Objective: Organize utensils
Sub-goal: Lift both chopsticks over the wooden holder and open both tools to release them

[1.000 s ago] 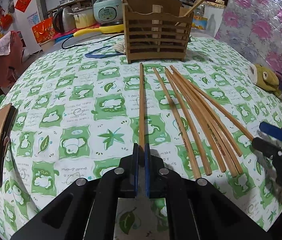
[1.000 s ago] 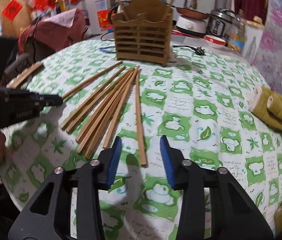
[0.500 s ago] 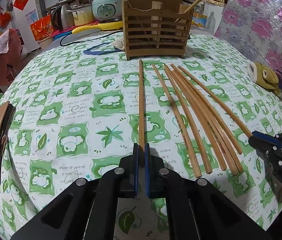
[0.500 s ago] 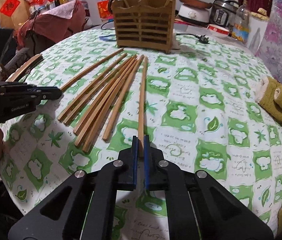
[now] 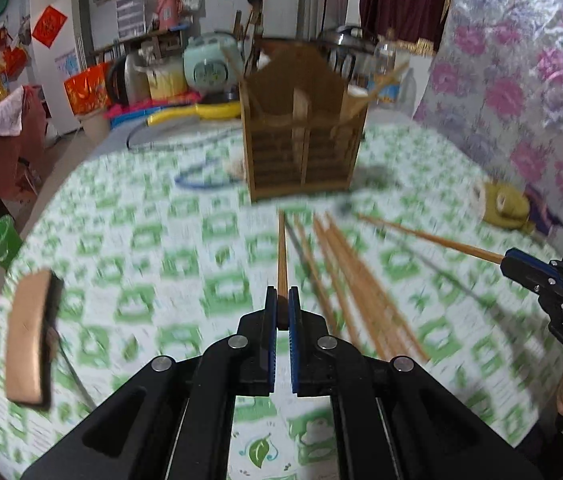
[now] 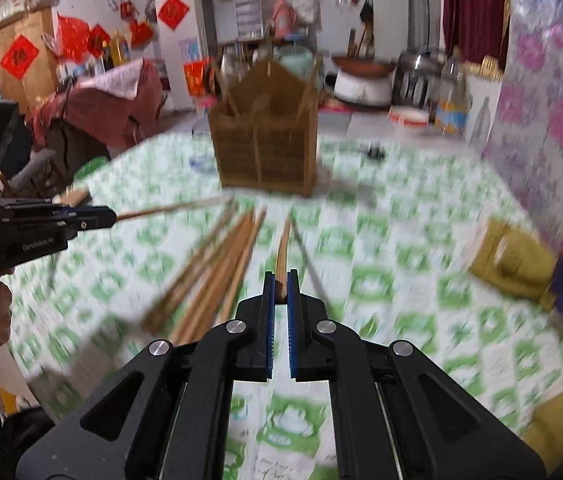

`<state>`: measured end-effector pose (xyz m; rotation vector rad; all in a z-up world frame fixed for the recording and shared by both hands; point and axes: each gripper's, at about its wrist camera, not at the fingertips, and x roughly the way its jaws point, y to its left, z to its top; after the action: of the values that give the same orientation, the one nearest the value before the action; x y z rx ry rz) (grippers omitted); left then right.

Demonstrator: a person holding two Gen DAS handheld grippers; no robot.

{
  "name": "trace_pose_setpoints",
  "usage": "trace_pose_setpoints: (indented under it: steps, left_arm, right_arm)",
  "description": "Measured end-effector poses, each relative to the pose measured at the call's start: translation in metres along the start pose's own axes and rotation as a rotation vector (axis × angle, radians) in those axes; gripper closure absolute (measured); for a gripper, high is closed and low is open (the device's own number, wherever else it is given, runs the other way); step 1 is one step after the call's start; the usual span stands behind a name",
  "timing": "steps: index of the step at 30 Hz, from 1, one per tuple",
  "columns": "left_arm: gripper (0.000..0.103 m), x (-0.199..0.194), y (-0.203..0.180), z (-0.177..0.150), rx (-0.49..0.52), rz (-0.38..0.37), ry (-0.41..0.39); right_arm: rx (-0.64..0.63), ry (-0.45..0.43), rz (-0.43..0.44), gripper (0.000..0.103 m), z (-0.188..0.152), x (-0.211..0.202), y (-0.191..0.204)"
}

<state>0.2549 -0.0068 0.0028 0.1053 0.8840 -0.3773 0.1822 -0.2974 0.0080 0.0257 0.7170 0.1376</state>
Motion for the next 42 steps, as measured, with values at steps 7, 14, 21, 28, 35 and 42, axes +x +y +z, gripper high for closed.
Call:
trace_pose_setpoints:
  steps: [7,14,21,28,35,42]
  left_arm:
    - [0.097,-0.038,-0.007,0.061,0.015,-0.019,-0.073]
    - [0.097,-0.056,-0.009,0.120,0.017,-0.039,-0.118]
    - [0.097,-0.076,-0.004,0.190,-0.001,-0.022,-0.258]
    - [0.097,-0.041,0.002,0.231,-0.030,0.034,-0.313]
    - [0.085,0.025,0.023,0.217,-0.075,-0.003,-0.194]
    - [0.048,0.006,0.033,0.197,-0.103,0.048,-0.214]
  right_arm:
    - [0.025,-0.091,0.015,0.096,0.064,-0.024,-0.008]
    - [0.024,-0.161,0.060,0.096,0.127,-0.031,-0.006]
    - [0.035,-0.290,0.083,0.096,0.203,-0.031,-0.003]
    - [0.062,-0.364,0.051,0.096,0.242,-0.001,-0.005]
    - [0.058,-0.240,0.076,0.091,0.233,0.069,-0.007]
    - [0.081,-0.268,0.057,0.088,0.221,0.046,-0.012]
